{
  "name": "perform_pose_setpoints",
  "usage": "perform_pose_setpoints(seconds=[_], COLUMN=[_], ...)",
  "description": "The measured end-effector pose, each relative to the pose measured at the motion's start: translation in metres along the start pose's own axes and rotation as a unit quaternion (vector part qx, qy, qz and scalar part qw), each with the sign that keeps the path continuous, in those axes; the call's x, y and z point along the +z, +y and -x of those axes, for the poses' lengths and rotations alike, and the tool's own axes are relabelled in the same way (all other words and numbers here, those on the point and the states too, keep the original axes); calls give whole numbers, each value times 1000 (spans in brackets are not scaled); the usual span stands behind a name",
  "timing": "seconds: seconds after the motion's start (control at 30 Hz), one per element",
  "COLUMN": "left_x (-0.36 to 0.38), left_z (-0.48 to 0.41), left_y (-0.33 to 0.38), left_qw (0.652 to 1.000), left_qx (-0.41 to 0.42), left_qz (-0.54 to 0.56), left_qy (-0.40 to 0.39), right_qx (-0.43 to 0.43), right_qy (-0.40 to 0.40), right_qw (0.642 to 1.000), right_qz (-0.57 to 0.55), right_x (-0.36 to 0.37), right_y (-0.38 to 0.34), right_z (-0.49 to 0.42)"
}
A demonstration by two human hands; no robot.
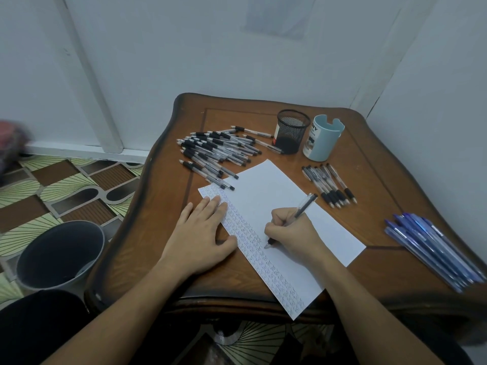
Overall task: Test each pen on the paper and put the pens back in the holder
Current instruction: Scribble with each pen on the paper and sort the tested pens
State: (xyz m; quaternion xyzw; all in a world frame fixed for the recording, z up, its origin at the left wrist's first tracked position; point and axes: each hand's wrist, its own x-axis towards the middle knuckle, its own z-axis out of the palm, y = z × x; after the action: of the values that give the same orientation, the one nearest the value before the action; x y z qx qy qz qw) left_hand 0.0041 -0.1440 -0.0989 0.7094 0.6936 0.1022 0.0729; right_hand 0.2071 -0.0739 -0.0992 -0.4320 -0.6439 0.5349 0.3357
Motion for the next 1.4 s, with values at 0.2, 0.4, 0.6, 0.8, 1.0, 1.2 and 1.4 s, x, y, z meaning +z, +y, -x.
perform_pose_setpoints(seconds=[0.2, 0.4, 0.6, 0.8, 1.0, 1.2, 1.4], left_x=[2, 2, 1, 1, 1, 1, 1], left_z=[0, -1, 0, 0, 0, 0, 0], left_y=[0, -1, 0, -1, -1, 0, 0], left_qw=[1000, 1000, 1000, 1000, 1000, 1000, 1000], left_qx=[1, -1, -1, 0, 1, 0, 1], left_qz=[6, 1, -2, -3, 0, -1, 4], left_qy=[12, 6, 5, 4, 3, 8, 8], right_qx=[-31, -24, -17, -18, -15, -10, -11], right_qy=[11, 13, -1, 8, 6, 3, -1], right_qw=[999, 999, 1000, 999, 999, 1000, 1000], right_qz=[39, 30, 24, 31, 29, 13, 10], right_x=[0, 1, -1, 0, 0, -1, -2], right_y=[1, 3, 2, 2, 2, -1, 1], right_z=[0, 0, 0, 1, 1, 1, 1])
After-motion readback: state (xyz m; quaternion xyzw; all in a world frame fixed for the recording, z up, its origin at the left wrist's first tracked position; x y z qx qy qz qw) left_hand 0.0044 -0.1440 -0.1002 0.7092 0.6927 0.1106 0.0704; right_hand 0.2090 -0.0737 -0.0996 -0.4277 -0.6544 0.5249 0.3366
